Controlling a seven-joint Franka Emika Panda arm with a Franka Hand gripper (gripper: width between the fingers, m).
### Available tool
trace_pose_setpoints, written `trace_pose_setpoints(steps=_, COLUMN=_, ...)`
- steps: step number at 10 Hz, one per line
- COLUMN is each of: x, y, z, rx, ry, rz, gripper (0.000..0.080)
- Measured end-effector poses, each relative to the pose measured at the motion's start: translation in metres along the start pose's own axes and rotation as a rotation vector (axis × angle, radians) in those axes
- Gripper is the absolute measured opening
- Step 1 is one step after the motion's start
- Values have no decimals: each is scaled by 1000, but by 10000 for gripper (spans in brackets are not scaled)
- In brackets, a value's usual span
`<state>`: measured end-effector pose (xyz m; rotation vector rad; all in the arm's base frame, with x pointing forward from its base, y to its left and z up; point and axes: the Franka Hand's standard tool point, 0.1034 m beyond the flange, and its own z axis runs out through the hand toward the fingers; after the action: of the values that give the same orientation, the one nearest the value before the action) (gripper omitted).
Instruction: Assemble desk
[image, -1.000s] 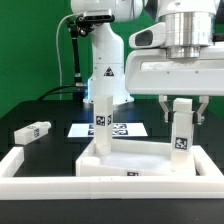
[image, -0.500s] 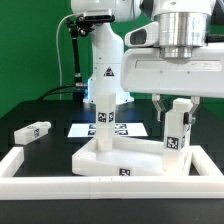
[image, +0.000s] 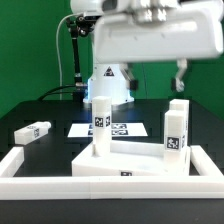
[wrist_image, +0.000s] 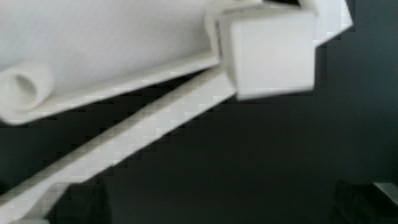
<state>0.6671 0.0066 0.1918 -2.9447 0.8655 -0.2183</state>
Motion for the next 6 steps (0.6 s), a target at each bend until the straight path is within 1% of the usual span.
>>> trace_pose_setpoints(steps=1, x=6, y=13, z=-9, rx=2, ry=10, rz=13, gripper=642)
trace_pose_setpoints(steps=2, x=2, y=10, z=-3, rx=-2, ry=6, rz=18, gripper=648)
trace_pose_setpoints(steps=3, x=1, y=8, z=-1, rx=-4, ry=4, rz=14, gripper=648)
trace_pose_setpoints(steps=6, x=2, y=10, z=-1, rx=-5, ry=4, rz=16, gripper=649)
